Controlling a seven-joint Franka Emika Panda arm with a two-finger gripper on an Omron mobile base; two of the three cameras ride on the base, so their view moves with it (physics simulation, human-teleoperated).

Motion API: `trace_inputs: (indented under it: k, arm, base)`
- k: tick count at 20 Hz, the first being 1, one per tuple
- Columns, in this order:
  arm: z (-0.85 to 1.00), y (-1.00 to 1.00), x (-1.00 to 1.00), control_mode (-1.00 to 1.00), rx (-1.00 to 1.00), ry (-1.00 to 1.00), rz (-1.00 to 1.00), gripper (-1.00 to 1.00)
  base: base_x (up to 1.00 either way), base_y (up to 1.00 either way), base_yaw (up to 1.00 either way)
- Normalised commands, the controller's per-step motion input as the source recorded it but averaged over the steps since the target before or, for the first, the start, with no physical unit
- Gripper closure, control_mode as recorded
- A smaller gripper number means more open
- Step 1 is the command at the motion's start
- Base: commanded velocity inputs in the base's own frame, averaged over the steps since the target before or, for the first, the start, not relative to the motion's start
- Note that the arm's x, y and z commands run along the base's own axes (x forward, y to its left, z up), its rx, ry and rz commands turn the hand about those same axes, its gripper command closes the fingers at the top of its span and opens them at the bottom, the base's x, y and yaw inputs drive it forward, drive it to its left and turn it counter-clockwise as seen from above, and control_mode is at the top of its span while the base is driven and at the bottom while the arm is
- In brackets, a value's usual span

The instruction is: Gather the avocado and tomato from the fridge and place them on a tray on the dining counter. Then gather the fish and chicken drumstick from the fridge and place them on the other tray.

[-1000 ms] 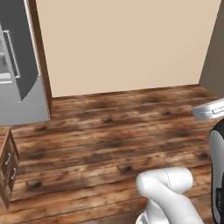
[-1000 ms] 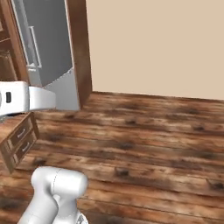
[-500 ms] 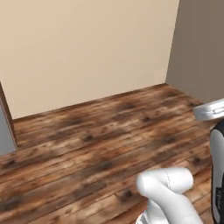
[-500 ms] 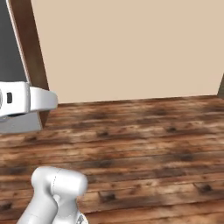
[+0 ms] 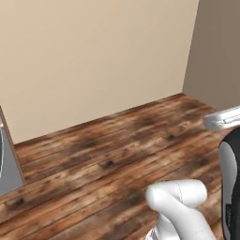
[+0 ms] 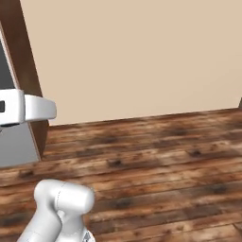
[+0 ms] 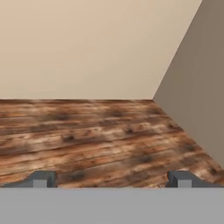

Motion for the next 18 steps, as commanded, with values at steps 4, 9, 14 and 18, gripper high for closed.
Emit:
trace_inputs:
  k: [4,9,14,18]
  arm:
    - [0.0,0.0,0.0,1.0,0.0,0.0,0.0,-1.0]
    - [0.0,0.0,0.0,1.0,0.0,0.0,0.0,-1.0]
    - [0.0,0.0,0.0,1.0,0.0,0.0,0.0,-1.0]
    - [0.0,0.0,0.0,1.0,0.0,0.0,0.0,-1.0]
  base:
    - [0.69,0.83,0.0]
    - [0.02,1.0,0.0]
    - [-0.28,1.0,0.0]
    - [-0.03,1.0,0.0]
